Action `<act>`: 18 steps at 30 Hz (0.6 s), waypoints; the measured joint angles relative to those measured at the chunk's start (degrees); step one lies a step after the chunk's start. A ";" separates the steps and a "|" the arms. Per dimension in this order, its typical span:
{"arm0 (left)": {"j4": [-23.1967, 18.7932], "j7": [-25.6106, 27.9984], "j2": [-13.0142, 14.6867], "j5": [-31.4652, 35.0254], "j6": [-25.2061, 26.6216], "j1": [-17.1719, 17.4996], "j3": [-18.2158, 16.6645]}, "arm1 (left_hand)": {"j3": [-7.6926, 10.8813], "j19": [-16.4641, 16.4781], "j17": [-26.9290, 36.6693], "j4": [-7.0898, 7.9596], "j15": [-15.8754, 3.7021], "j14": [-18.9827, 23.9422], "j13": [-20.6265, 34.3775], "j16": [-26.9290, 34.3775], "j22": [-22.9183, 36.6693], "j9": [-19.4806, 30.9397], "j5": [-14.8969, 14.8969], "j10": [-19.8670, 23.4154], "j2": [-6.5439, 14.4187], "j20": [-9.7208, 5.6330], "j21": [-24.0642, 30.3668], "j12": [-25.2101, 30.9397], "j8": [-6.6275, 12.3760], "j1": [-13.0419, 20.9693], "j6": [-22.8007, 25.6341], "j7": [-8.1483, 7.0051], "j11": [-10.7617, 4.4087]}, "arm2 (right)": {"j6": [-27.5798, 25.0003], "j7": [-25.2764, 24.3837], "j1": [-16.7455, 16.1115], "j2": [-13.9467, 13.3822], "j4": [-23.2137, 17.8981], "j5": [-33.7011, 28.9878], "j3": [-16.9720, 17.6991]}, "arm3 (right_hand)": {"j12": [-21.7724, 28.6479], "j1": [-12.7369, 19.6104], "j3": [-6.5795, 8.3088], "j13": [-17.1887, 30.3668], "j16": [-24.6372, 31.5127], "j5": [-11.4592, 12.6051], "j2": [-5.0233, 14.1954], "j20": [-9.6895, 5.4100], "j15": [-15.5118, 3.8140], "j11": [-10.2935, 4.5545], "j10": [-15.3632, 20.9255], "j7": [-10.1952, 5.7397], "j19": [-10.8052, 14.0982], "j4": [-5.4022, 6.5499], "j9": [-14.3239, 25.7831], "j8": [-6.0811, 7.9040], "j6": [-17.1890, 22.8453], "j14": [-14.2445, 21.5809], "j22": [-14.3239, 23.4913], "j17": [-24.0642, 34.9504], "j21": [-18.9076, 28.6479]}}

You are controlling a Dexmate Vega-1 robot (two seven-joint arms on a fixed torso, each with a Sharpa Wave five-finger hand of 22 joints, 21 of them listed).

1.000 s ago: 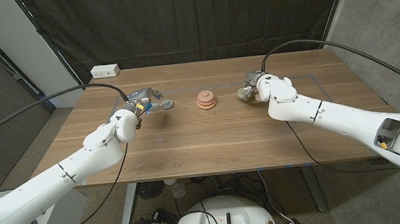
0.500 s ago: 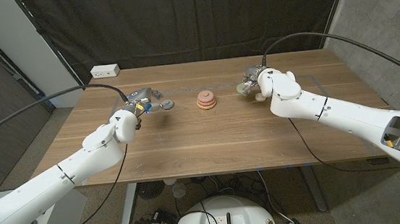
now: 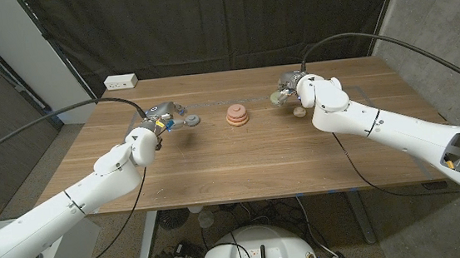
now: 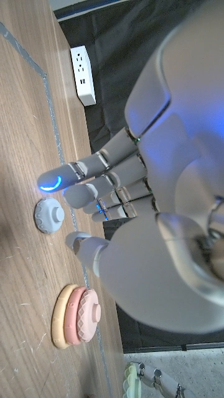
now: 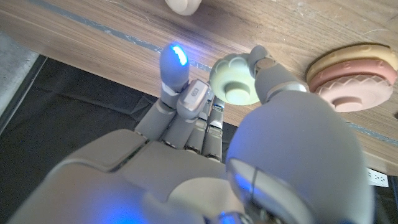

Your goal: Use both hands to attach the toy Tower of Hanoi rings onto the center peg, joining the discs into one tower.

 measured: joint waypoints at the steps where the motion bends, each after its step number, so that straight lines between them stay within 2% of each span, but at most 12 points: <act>1: 0.00 0.02 0.00 -0.01 0.02 0.00 0.00 | 0.00 0.00 0.01 0.00 0.00 0.00 0.00 0.00 0.00 0.00 0.00 0.00 0.00 0.00 0.00 -0.26 0.00 0.00 0.00 0.00 0.00 | 0.00 0.00 -0.13 -0.01 0.00 0.00 0.28 | -0.08 0.00 0.00 0.00 0.00 0.00 0.00 0.00 -0.02 0.00 0.00 0.00 0.00 0.00 0.00 0.00 0.00 0.02 0.00 0.00 0.00; 10: -0.19 0.15 0.12 -0.02 0.32 0.16 -0.05 | 0.00 0.00 -0.16 0.00 0.00 0.00 0.00 0.00 0.00 0.00 0.00 0.00 0.00 0.00 0.21 -0.39 0.00 0.00 0.60 0.02 0.00 | 2.88 -0.15 -0.80 0.15 0.20 0.57 1.68 | -0.54 0.00 0.00 0.29 0.00 -0.14 0.00 0.00 -0.02 0.31 0.70 0.21 0.00 0.00 0.00 0.00 0.21 0.02 0.00 0.00 -0.27; 13: -0.38 0.18 0.21 -0.02 0.45 0.28 -0.12 | 0.00 0.00 -0.26 0.00 0.00 0.00 0.00 0.00 0.00 0.00 0.00 0.00 0.00 0.00 0.21 -0.39 0.00 0.00 0.60 0.02 0.01 | 5.46 -0.41 -0.92 0.34 0.40 0.64 1.99 | -0.59 0.00 0.00 0.29 0.00 0.02 0.00 0.00 0.01 0.31 0.70 0.23 0.00 0.00 0.00 0.00 0.23 0.06 -0.01 0.00 -0.27; 18: -0.44 0.19 0.26 -0.02 0.71 0.33 -0.12 | 0.00 0.00 -0.42 0.00 0.00 0.00 -0.01 0.00 0.00 0.00 0.00 0.00 0.00 0.00 0.21 -0.39 0.00 0.00 0.60 0.02 0.01 | 6.03 -0.41 -0.96 0.80 0.75 0.64 2.37 | -0.71 0.00 0.00 0.30 0.00 0.06 0.00 0.00 0.06 0.30 0.70 0.26 -0.01 0.00 0.00 0.00 0.25 0.11 -0.12 0.00 -0.49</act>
